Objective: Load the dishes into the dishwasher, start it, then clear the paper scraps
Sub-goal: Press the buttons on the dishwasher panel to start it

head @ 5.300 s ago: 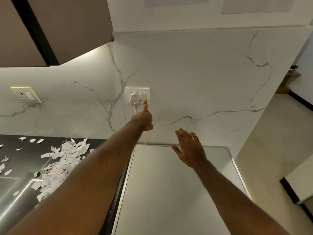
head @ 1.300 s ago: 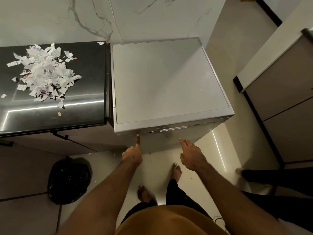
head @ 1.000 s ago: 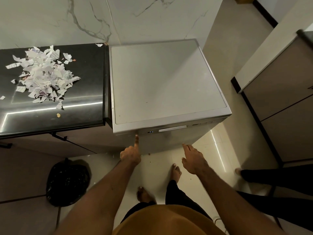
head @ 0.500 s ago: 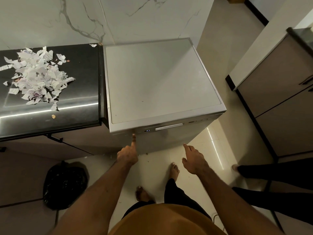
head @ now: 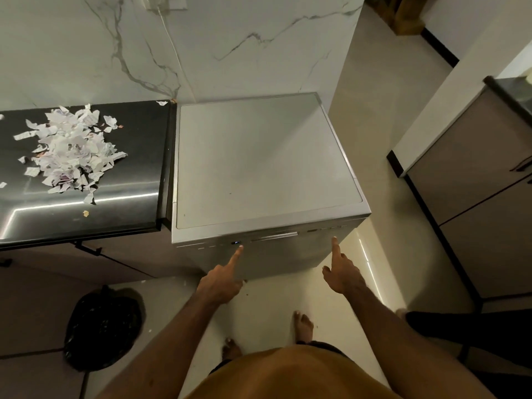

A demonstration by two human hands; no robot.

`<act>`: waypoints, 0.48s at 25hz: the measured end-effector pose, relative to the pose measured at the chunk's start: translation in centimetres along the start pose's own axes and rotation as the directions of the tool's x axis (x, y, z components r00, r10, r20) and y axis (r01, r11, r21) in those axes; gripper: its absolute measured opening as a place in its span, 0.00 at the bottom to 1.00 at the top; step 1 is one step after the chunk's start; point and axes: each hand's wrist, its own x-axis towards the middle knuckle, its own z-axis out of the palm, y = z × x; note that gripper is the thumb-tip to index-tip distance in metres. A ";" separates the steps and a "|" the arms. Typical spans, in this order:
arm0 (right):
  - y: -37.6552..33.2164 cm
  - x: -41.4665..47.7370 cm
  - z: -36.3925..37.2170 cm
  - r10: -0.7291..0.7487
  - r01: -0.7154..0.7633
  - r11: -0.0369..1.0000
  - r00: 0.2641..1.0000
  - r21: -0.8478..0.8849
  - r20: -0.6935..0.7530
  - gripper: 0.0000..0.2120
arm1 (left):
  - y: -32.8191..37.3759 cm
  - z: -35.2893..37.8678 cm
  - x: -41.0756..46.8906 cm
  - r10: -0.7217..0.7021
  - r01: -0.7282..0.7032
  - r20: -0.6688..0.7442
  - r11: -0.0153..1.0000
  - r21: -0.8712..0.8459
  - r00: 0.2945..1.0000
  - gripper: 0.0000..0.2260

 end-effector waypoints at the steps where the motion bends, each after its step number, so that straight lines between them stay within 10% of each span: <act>1: 0.6 0.5 -0.5 0.009 -0.009 0.999 1.000 0.032 0.004 0.46 | 0.6 0.1 -0.2 -0.014 0.014 -0.009 1.000 -0.002 1.000 0.45; 12: 6.7 5.6 -1.6 -0.066 0.064 0.997 0.997 0.048 0.040 0.49 | 5.8 6.3 -1.0 -0.144 0.139 -0.014 0.971 -0.194 0.989 0.37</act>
